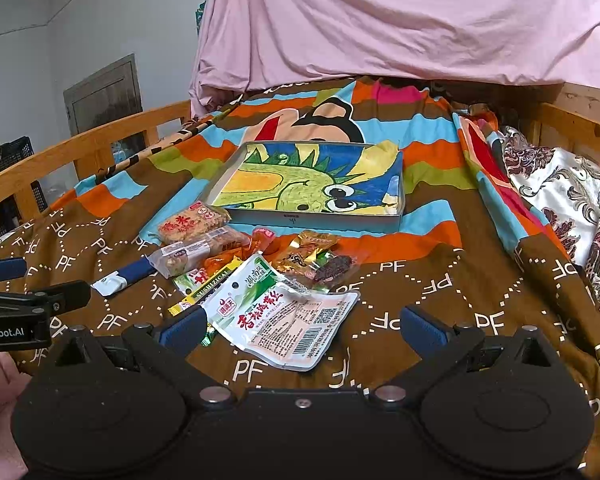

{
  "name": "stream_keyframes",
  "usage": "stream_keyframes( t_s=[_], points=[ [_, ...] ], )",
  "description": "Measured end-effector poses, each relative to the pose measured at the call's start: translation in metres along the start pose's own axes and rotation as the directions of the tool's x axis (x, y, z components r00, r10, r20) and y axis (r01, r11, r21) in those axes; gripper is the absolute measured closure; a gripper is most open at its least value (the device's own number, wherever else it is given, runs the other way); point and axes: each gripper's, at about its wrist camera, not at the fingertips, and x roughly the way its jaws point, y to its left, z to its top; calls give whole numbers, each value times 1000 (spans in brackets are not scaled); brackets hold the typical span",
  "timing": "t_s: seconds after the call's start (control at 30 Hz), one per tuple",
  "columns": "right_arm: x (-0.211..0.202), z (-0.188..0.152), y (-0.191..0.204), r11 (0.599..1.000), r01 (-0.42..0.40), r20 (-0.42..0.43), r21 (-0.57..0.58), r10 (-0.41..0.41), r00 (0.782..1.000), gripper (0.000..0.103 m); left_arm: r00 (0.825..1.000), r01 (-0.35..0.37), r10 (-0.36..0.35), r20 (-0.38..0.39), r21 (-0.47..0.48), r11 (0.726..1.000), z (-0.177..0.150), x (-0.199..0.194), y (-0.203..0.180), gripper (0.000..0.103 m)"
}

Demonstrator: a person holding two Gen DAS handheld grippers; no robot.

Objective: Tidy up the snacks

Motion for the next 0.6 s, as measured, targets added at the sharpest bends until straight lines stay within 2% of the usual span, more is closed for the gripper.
stream_keyframes(
  t_s=[0.6],
  points=[
    [2, -2, -3, 1000, -3, -8, 12, 3, 1000, 1, 1000, -5, 5, -17, 16, 1000, -4, 5, -5, 0]
  ],
)
